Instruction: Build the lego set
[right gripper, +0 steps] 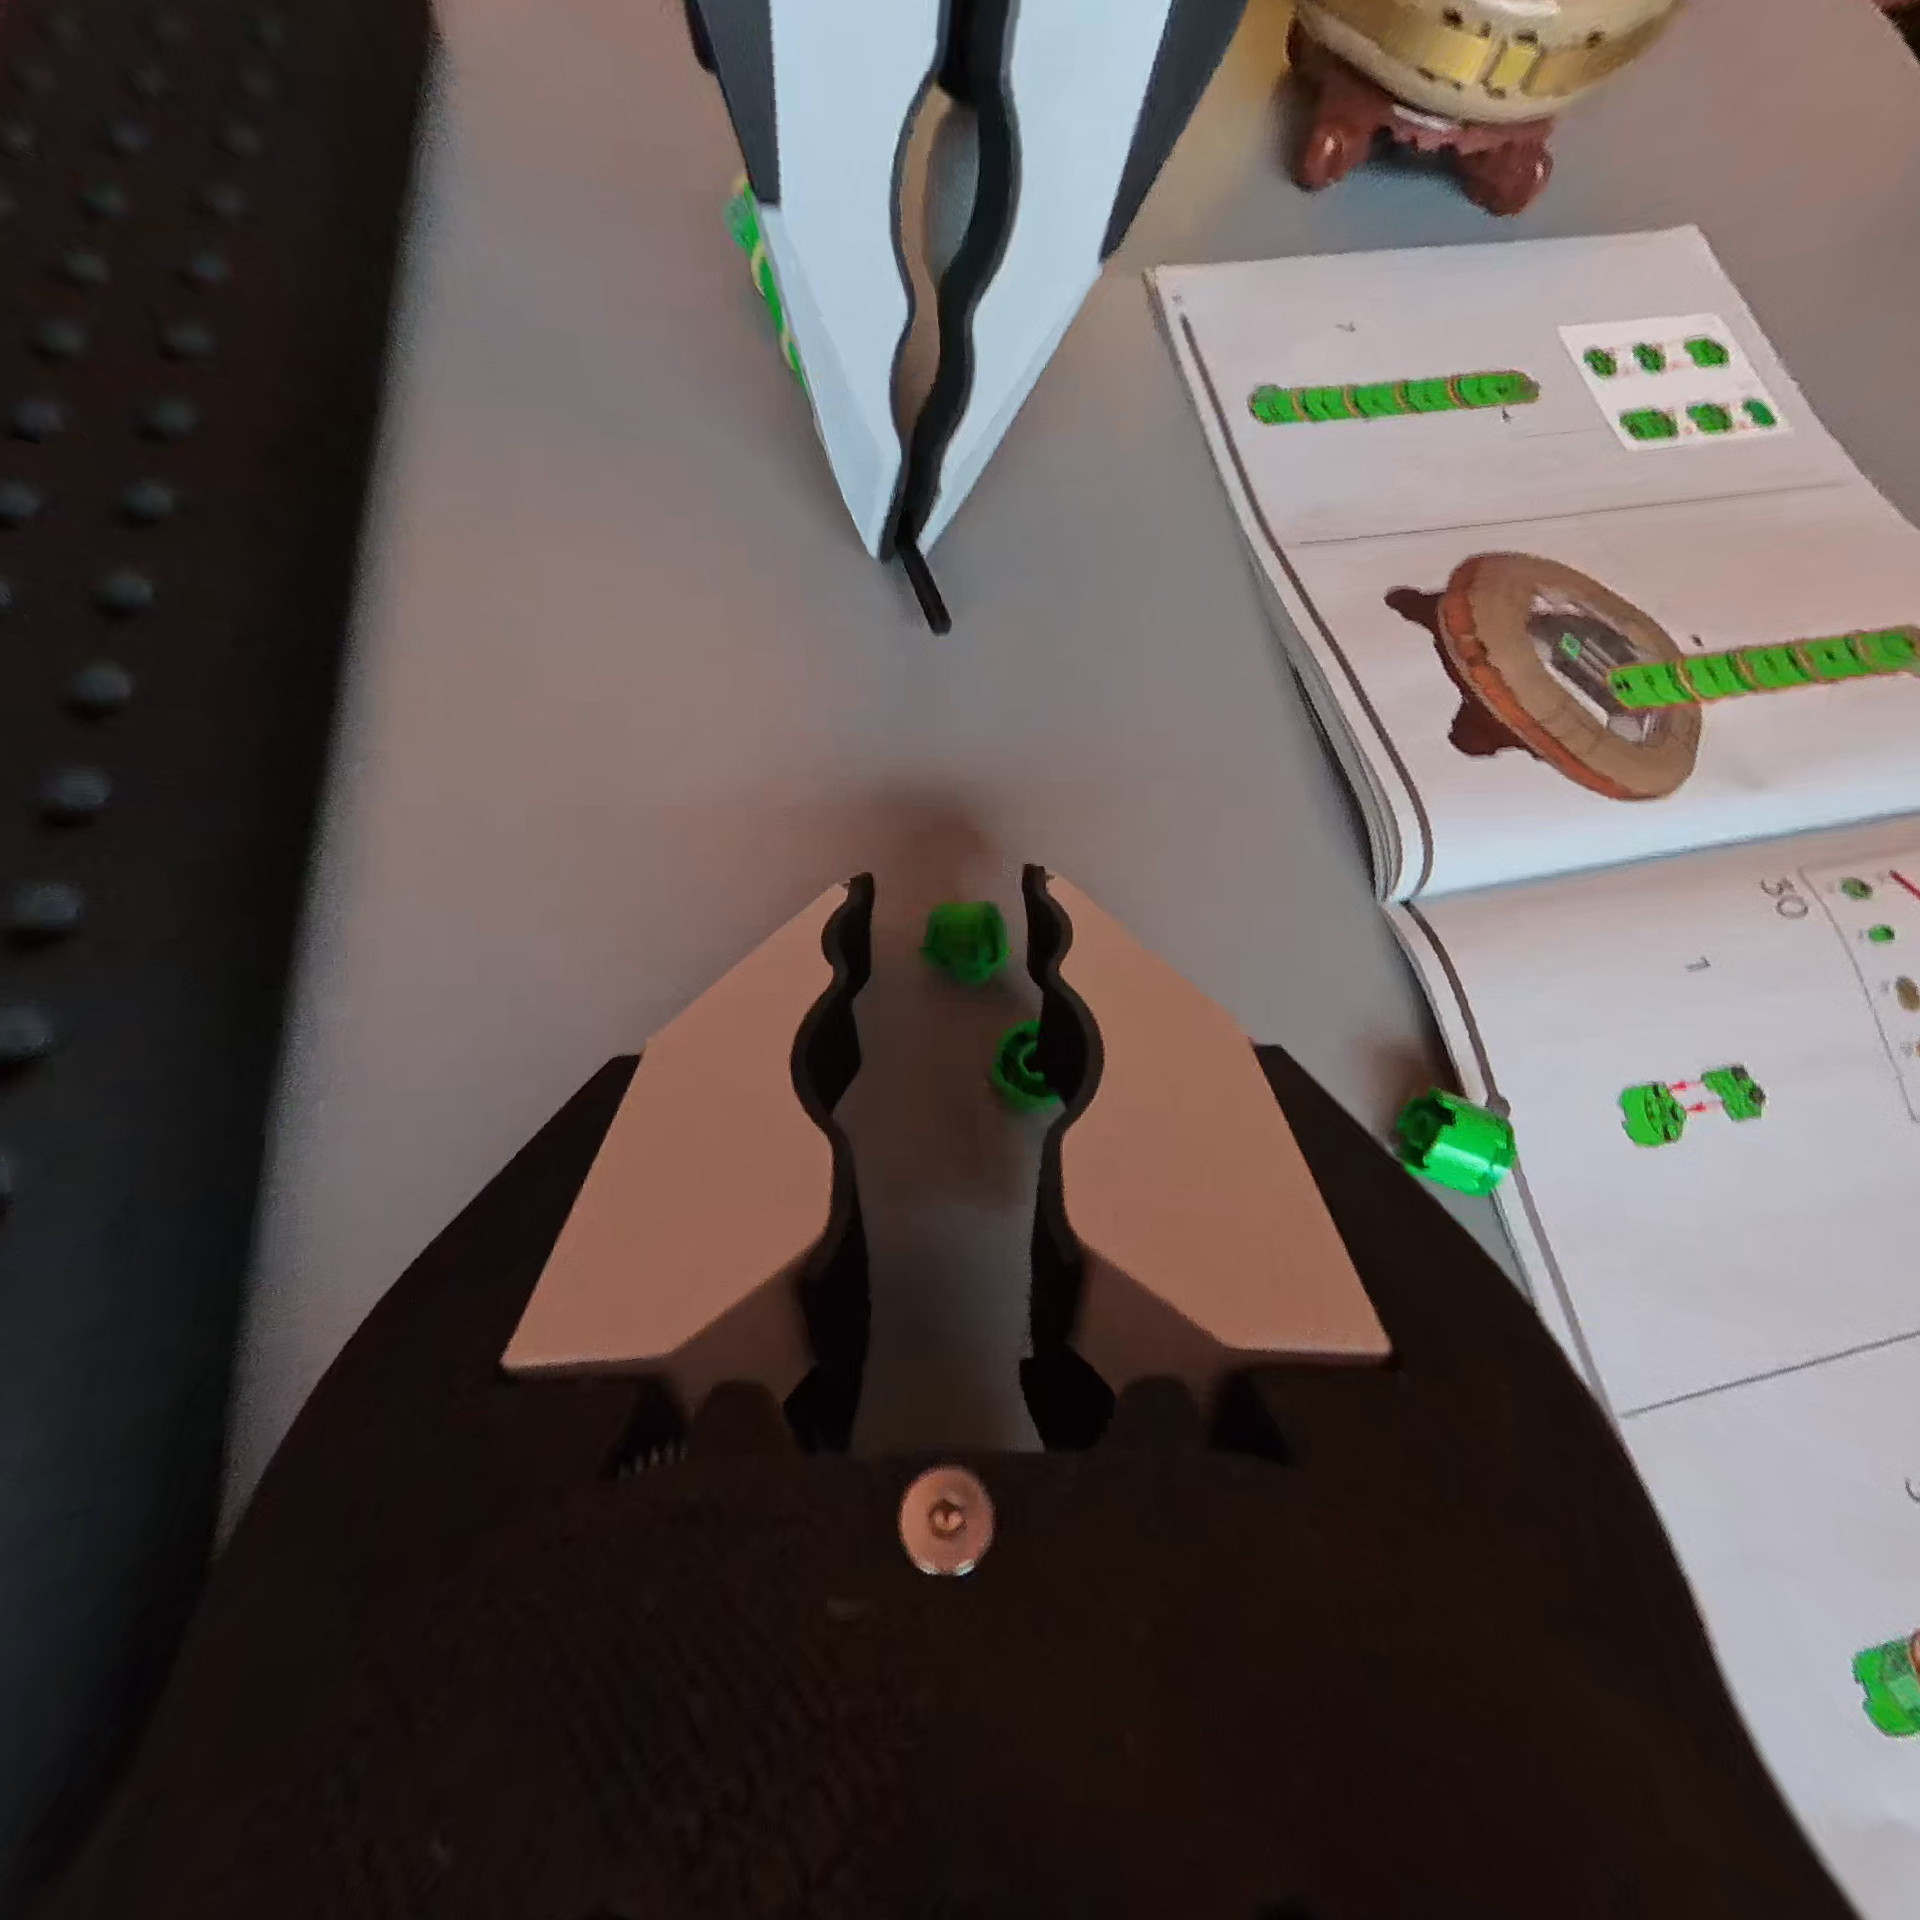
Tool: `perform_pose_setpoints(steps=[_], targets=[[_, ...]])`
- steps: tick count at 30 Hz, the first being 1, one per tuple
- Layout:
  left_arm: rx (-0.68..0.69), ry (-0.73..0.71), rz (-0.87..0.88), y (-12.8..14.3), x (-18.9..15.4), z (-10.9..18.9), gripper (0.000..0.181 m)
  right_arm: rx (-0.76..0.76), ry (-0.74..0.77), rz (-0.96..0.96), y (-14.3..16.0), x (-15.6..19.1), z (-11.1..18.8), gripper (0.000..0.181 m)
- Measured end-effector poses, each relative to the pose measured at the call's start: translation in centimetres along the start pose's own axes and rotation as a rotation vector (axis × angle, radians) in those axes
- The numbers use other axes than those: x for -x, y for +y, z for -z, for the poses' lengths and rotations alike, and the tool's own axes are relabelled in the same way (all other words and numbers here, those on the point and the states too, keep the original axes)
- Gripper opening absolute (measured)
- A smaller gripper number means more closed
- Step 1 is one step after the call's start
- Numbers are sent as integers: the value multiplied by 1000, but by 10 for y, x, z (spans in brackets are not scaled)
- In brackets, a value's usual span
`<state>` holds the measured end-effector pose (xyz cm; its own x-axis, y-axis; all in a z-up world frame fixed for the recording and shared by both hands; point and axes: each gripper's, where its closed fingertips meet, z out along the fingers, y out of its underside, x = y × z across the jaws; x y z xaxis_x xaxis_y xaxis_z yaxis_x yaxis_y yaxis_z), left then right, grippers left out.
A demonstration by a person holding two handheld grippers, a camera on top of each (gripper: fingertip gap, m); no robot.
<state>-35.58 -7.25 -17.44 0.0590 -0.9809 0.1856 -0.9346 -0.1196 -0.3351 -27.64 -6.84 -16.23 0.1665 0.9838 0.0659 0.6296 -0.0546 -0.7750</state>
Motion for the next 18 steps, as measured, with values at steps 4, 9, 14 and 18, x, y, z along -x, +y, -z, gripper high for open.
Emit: perform_pose_setpoints(steps=[4,9,14,18], targets=[[-54,96,101,-7,0,-1,3,-29,-32,-42,1,1,-1,38],[-79,-27,63,-6,9,8,21,-95,-31,-18,-19,7,-8,38],[-305,-34,128,-13,4,38,26,-30,-6,118,-37,3,-32,34],[-492,-71,189,-7,6,64,28,17,-33,150,-42,-7,-54,29]])
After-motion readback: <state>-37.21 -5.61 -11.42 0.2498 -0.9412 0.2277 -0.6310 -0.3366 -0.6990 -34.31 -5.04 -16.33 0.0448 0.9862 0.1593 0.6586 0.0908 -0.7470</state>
